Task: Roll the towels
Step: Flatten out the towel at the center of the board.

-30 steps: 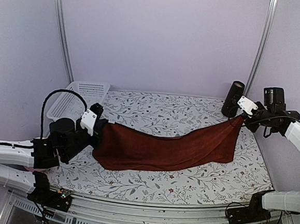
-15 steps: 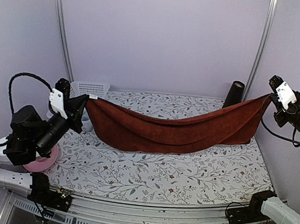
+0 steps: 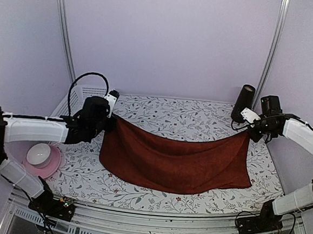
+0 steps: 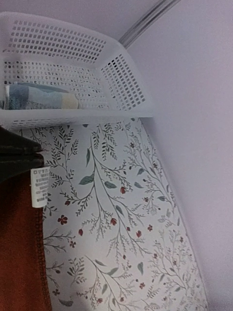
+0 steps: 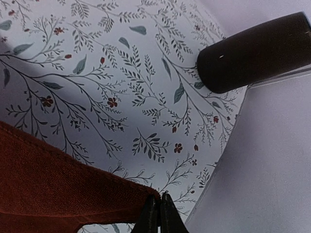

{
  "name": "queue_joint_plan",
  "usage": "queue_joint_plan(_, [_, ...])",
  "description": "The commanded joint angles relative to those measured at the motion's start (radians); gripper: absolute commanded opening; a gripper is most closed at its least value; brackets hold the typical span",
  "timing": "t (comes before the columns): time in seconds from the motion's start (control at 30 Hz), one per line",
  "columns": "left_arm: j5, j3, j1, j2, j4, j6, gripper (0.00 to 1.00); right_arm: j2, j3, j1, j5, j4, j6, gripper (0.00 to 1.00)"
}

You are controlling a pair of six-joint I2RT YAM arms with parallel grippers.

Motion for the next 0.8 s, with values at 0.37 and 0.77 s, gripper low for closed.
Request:
queue_joint_plan(0.37, [0.003,0.46,0.152,0.677,0.199,0.127,0.0,0.514,0.227,-0.068,0.206,0.386,0.001,0.02])
queue_joint_plan(0.77, [0.258,0.416,0.222,0.578,0.29,0.154,0.0,0.457,0.215,-0.12,0.164,0.397,0.006,0.02])
